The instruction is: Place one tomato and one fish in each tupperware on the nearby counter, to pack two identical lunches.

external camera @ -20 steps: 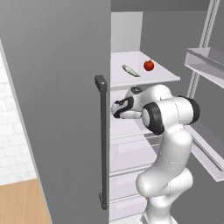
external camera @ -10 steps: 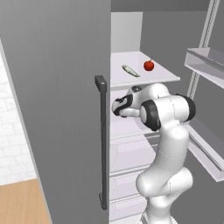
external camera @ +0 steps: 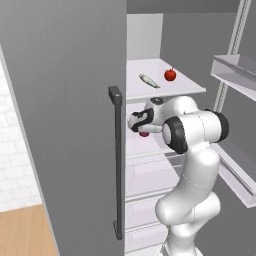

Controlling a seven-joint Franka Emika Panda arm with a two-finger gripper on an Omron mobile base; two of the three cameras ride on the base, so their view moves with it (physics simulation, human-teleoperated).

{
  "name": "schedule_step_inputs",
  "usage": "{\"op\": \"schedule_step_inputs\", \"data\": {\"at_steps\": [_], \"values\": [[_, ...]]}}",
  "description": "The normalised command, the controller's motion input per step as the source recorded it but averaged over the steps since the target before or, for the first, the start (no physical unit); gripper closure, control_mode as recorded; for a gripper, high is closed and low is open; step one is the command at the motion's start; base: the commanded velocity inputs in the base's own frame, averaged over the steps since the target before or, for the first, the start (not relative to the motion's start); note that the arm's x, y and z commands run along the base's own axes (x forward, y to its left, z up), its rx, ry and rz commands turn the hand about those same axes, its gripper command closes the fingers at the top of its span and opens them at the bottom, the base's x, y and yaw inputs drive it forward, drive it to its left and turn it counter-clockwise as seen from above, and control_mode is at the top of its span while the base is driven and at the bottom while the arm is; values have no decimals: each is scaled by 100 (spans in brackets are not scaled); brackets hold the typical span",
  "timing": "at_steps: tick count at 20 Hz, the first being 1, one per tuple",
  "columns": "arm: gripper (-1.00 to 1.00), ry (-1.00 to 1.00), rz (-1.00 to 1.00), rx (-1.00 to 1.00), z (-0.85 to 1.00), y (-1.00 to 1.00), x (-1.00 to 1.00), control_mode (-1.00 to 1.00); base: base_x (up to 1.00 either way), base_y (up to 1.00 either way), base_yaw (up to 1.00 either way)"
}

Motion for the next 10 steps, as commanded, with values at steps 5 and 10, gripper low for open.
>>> {"op": "schedule_step_inputs", "data": {"at_steps": [5,10], "values": [[100,-31,-1,2,-37,-4,-100,-100,0,0,0],[100,-20,-18,0,98,-12,-100,-100,0,0,0]]}}
